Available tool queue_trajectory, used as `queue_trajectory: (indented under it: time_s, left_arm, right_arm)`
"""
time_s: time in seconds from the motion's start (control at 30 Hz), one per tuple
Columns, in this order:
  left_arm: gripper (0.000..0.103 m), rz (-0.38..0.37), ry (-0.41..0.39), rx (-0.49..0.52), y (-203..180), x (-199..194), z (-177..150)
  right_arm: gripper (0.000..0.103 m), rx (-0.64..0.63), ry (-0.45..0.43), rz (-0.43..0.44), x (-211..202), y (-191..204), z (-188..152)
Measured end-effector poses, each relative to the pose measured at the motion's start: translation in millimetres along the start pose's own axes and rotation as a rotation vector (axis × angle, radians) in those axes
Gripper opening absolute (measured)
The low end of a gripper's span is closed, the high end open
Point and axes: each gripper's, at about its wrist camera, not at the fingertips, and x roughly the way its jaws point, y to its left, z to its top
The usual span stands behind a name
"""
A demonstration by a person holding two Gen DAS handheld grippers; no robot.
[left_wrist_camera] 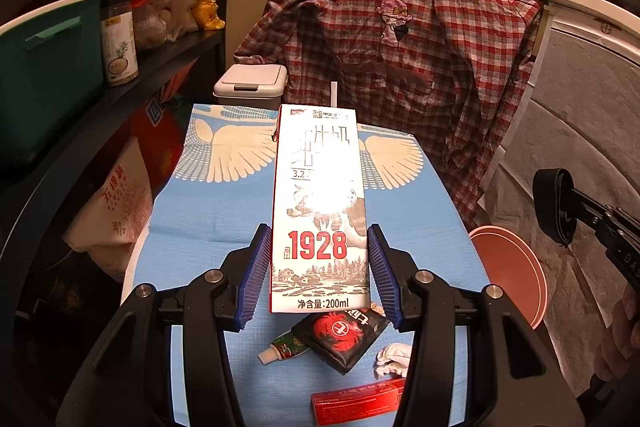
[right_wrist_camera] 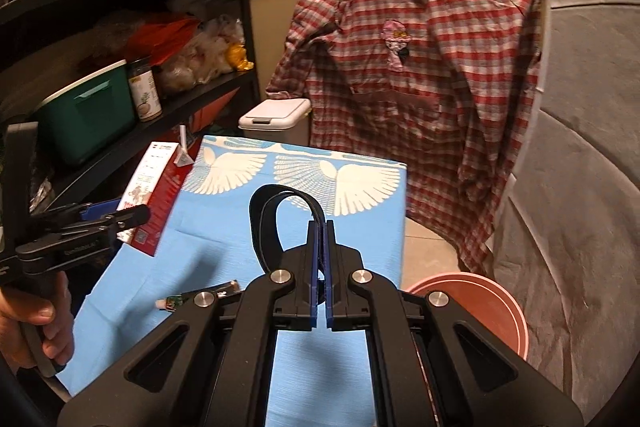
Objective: Collect trash
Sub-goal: 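Lift the milk carton and black strap with both grippers and carry them over the bin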
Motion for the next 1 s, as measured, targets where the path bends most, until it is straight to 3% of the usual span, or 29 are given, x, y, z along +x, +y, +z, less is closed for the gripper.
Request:
queue_trajectory:
  time_s: [1.0]
  left_arm:
    - [0.048, -0.028, -0.011, 0.022, -32.5, 4.5, 4.5]
  right_arm:
    - [0.003, 0.066, -0.009, -0.077, -6.9, -43.6, -12.0]
